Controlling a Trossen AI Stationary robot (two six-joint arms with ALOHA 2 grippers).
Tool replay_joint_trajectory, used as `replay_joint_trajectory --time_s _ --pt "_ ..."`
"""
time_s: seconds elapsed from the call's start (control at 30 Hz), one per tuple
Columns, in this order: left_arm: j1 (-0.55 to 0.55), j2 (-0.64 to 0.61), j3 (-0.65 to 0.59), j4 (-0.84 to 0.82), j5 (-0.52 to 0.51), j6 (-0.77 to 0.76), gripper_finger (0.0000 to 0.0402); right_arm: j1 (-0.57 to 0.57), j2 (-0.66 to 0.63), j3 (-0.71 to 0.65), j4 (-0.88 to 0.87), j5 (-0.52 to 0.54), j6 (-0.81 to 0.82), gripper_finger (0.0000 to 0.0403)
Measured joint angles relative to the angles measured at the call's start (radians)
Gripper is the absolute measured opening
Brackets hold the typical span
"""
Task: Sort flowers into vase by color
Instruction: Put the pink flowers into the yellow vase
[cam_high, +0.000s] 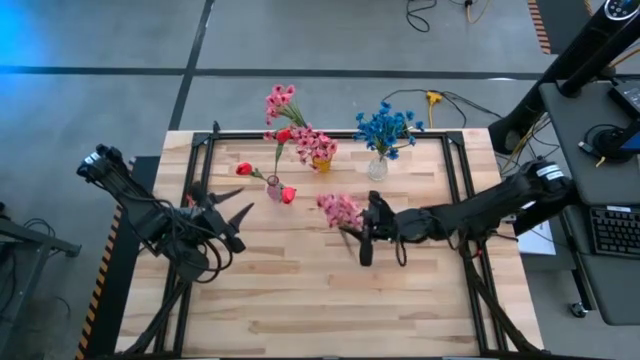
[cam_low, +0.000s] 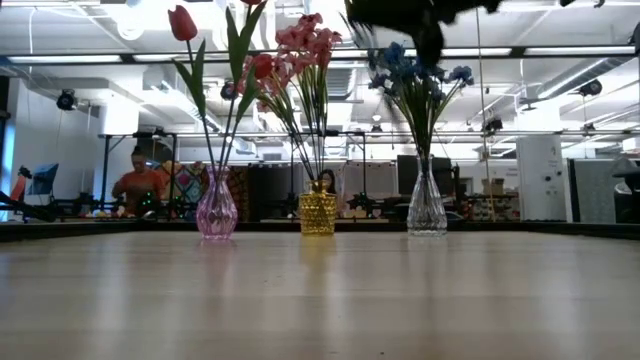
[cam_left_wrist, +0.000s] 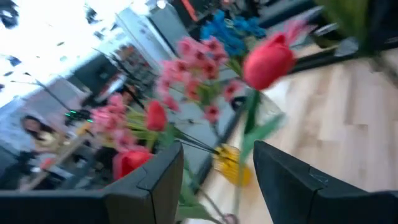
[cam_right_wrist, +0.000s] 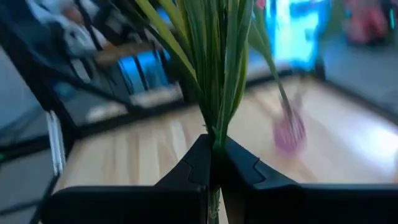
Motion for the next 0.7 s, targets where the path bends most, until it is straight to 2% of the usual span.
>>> replay_joint_trajectory --time_s 0.17,0.4,0.7 --pt "0.001 -0.028 -0.001 -0.034 -0.022 0.008 0.0178 0.0 0.11 0.0 0.387 -0.001 -0.256 0.0013" --pt "0.001 -0.034 -0.003 -0.146 -0.004 -0.066 0.0178 -0.04 0.246 0.0 0.807 -0.007 -0.536 0.0013" --pt "0.001 -0.03 -0.005 -0.234 0.044 -0.142 0.0178 -0.171 0.346 0.0 1.011 -0.028 -0.696 0.0013"
